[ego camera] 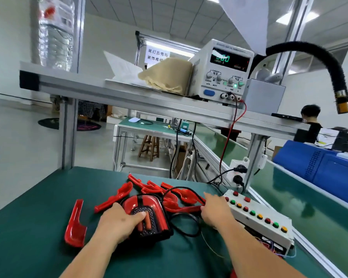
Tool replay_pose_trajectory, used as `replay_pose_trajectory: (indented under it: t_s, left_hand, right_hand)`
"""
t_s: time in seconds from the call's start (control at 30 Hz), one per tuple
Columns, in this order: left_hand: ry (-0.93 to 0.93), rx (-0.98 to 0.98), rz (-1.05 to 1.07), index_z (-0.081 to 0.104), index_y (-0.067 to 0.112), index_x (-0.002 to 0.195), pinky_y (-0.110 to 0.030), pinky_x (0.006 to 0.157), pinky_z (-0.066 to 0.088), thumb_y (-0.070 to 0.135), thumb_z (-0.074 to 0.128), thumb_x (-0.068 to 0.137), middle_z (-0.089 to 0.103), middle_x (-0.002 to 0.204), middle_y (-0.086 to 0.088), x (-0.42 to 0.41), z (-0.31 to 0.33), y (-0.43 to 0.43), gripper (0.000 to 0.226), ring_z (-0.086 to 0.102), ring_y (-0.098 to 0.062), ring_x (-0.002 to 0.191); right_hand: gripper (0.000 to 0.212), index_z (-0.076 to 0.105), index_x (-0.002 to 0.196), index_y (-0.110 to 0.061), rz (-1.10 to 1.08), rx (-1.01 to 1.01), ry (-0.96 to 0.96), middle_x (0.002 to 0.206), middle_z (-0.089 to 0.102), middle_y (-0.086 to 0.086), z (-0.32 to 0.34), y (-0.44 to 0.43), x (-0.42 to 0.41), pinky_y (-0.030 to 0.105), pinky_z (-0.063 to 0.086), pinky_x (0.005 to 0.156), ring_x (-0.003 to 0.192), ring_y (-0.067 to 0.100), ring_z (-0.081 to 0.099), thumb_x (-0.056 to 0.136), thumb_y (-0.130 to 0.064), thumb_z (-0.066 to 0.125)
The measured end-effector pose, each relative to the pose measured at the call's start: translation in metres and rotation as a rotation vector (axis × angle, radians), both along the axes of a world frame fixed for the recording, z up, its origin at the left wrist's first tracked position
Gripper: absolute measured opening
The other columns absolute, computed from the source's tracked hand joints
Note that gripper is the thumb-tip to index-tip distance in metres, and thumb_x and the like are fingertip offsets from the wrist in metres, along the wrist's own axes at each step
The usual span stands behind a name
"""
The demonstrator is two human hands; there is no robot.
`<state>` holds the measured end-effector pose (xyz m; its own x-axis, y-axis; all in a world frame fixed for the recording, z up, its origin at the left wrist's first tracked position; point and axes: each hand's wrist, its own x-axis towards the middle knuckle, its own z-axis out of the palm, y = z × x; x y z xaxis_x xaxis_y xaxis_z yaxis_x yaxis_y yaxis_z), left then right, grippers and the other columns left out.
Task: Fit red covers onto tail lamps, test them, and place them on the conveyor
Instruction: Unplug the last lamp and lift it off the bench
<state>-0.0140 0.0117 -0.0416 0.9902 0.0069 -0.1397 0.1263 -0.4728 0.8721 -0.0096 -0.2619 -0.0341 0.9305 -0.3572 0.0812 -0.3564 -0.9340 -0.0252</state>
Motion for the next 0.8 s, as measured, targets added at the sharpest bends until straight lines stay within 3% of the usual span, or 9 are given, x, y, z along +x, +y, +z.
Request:
replay_pose_trajectory:
  t_s: [0.2, 0.3, 0.43, 0.5, 0.6, 0.73, 0.8]
  left_hand:
    - [0.071, -0.193, 0.014, 0.061, 0.004, 0.111, -0.045, 0.093, 0.051, 0.039, 0.087, 0.067, 0.068, 0.107, -0.013, 0.007, -0.005, -0.002, 0.062, 0.063, -0.03, 0.098]
    - [0.096, -0.294, 0.015, 0.059, 0.005, 0.111, -0.048, 0.095, 0.049, 0.031, 0.089, 0.067, 0.066, 0.109, -0.015, 0.01, -0.009, -0.004, 0.059, 0.063, -0.033, 0.1]
    - [0.139, -0.505, -0.024, 0.057, 0.006, 0.121, -0.056, 0.096, 0.05, 0.018, 0.088, 0.069, 0.067, 0.116, -0.021, 0.014, -0.016, -0.003, 0.061, 0.065, -0.041, 0.103]
    - [0.15, -0.589, -0.039, 0.059, 0.004, 0.121, -0.058, 0.088, 0.054, 0.012, 0.083, 0.075, 0.071, 0.107, -0.024, 0.015, -0.018, -0.002, 0.052, 0.069, -0.044, 0.094]
    - [0.162, -0.716, -0.053, 0.064, 0.0, 0.112, -0.057, 0.07, 0.058, 0.007, 0.074, 0.082, 0.073, 0.09, -0.028, 0.016, -0.018, 0.001, 0.032, 0.072, -0.044, 0.076]
    - [0.168, -0.926, -0.093, 0.064, -0.001, 0.112, -0.045, 0.053, 0.058, 0.011, 0.073, 0.074, 0.072, 0.092, -0.03, 0.015, -0.012, 0.005, 0.04, 0.072, -0.041, 0.067]
    - [0.166, -0.993, -0.128, 0.064, 0.0, 0.113, -0.042, 0.052, 0.057, 0.017, 0.073, 0.068, 0.072, 0.095, -0.029, 0.014, -0.009, 0.005, 0.049, 0.072, -0.04, 0.068]
  right_hand:
    - [0.029, 0.063, 0.112, -0.019, -0.029, -0.067, 0.035, 0.12, 0.062, 0.008, -0.004, 0.004, 0.006, 0.036, 0.041, 0.096, 0.115, 0.03, 0.049, 0.09, -0.035, 0.052]
    - [0.041, 0.059, 0.119, -0.02, -0.054, 0.04, 0.061, 0.124, 0.059, 0.007, -0.007, 0.004, 0.004, 0.038, 0.04, 0.101, 0.119, 0.029, 0.048, 0.089, -0.047, 0.057]
    - [0.042, 0.049, 0.118, -0.023, -0.092, 0.252, -0.023, 0.123, 0.059, 0.004, -0.008, 0.002, 0.001, 0.036, 0.045, 0.099, 0.118, 0.027, 0.051, 0.085, -0.044, 0.064]
    - [0.037, 0.053, 0.116, -0.026, -0.068, 0.269, -0.027, 0.12, 0.061, 0.004, -0.006, 0.004, -0.001, 0.033, 0.046, 0.096, 0.116, 0.027, 0.053, 0.085, -0.043, 0.063]
    - [0.015, 0.058, 0.093, -0.028, -0.009, 0.301, -0.055, 0.104, 0.065, 0.002, -0.003, 0.003, -0.004, 0.029, 0.048, 0.081, 0.101, 0.023, 0.06, 0.084, -0.038, 0.065]
    - [0.029, 0.055, 0.106, -0.035, 0.041, 0.506, -0.28, 0.087, 0.058, -0.009, 0.007, -0.001, -0.011, 0.021, 0.041, 0.059, 0.073, 0.005, 0.057, 0.081, -0.023, 0.065]
    - [0.031, 0.054, 0.107, -0.04, 0.084, 0.513, -0.287, 0.09, 0.059, -0.008, 0.012, -0.001, -0.012, 0.022, 0.043, 0.064, 0.076, 0.005, 0.058, 0.083, -0.023, 0.063]
